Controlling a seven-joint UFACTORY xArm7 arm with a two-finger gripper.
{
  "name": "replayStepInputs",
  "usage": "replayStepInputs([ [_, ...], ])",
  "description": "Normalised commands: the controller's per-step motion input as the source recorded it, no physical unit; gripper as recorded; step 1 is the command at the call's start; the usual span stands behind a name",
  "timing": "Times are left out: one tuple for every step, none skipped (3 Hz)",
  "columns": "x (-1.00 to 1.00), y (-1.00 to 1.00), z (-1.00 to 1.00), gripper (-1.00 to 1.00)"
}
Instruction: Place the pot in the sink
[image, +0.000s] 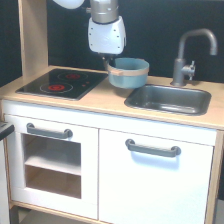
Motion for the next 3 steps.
replayStepInputs([
  [0.97,0.27,-0.8,-1.0],
  [0.85,0.06,-0.63,-0.98],
  [0.73,0.02,-0.55,-0.99],
])
